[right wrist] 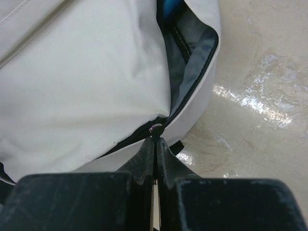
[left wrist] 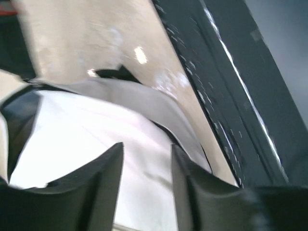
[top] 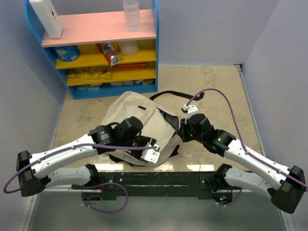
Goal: Pack the student bag
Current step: Zip the student bag at the center of the board.
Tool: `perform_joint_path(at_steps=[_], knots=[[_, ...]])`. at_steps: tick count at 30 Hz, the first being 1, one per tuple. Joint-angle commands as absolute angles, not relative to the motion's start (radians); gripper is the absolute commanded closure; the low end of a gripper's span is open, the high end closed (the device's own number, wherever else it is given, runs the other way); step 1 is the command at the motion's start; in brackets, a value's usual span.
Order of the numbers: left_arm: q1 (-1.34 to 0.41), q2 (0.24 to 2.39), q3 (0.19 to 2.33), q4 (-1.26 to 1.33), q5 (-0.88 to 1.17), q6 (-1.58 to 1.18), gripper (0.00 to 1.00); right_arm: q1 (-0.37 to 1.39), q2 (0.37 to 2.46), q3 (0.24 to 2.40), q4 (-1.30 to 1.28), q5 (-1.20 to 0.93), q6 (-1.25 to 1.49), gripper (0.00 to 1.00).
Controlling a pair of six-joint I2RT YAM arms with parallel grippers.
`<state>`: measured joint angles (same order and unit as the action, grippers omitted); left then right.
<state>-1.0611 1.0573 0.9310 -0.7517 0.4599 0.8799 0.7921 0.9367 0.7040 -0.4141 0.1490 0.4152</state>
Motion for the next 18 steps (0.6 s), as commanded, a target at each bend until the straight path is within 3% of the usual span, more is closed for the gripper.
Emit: perform_joint_path(at_steps=[1,11,18], knots=[[-1.052,1.120,0.994,-0.459,0.373,0.425,0.48,0.801,0.923,0.693,-0.379,0.110,0.434,1.00],[-1.078,1.337,0.999,-0.233,0.175,0.082,0.23,0.801,0.910,0.706,-0.374,0.127,0.436,1.00],[-1.091,1.393,0.997,-0.196,0.097,0.017,0.22,0.801,0.894,0.722,-0.383,0.124,0.436,1.00]])
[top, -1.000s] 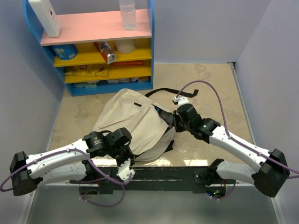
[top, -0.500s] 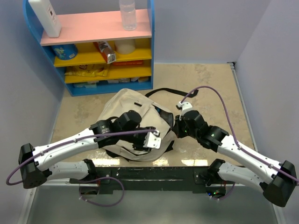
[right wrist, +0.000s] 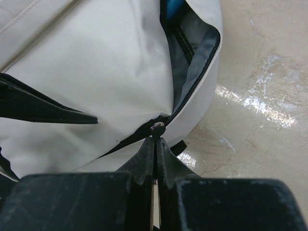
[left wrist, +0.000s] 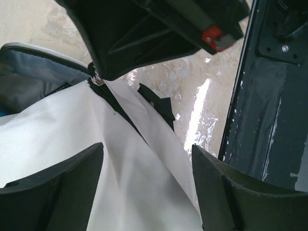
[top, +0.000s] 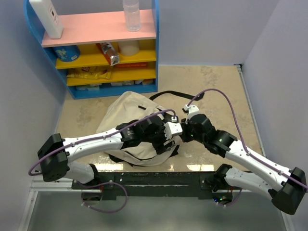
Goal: Pack the student bag
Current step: Zip the student bag at the center of the board.
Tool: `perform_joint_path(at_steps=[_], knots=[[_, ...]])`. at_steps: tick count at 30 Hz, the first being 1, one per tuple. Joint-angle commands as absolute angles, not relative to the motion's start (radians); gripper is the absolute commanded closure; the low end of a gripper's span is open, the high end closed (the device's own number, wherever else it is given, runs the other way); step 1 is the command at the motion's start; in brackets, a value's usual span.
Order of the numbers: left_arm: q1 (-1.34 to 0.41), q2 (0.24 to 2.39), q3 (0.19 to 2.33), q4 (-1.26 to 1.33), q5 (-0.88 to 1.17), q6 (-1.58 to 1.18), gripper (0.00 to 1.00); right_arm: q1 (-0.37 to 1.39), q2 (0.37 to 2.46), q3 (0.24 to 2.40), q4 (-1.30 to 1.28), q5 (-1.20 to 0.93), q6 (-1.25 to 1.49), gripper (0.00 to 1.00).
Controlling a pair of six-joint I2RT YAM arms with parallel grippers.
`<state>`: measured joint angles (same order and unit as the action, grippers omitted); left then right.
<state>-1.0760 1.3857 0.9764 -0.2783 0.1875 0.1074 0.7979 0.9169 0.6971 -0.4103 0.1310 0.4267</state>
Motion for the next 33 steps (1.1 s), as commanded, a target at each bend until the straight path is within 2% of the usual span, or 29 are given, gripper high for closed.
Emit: perform_joint_path(at_steps=[1,3,6,7,9,10,11,13,22,33], knots=[[-1.092,1.393,0.993,-0.192,0.084,0.008,0.23,0.801,0.891,0.724,-0.383,0.123,0.434,1.00],[-1.101,1.404,0.980,-0.183,0.086,0.008,0.26,0.801,0.890,0.729,-0.383,0.118,0.434,1.00],[-1.124,1.411,0.962,-0.161,0.103,0.008,0.44,0.801,0.888,0.727,-0.391,0.114,0.437,1.00],[-1.130,1.413,0.959,-0.158,0.103,0.012,0.59,0.801,0.888,0.726,-0.394,0.114,0.437,1.00],[-1.144,1.408,0.942,-0.155,0.107,0.024,0.78,0.801,0.879,0.716,-0.394,0.123,0.443,1.00],[-1.149,1.405,0.936,-0.153,0.107,0.037,0.91,0.801,0.877,0.713,-0.393,0.132,0.446,1.00],[-1.152,1.396,0.922,-0.153,0.103,0.043,0.97,0.801,0.876,0.712,-0.393,0.132,0.446,1.00],[-1.155,1.388,0.916,-0.156,0.107,0.055,1.00,0.802,0.879,0.712,-0.396,0.140,0.446,1.00],[-1.169,1.333,0.884,-0.160,0.187,0.133,1.00,0.784,0.962,0.744,-0.397,0.201,0.413,1.00],[-1.265,1.262,0.851,-0.282,0.506,0.323,1.00,0.764,1.052,0.851,-0.437,0.285,0.333,1.00]])
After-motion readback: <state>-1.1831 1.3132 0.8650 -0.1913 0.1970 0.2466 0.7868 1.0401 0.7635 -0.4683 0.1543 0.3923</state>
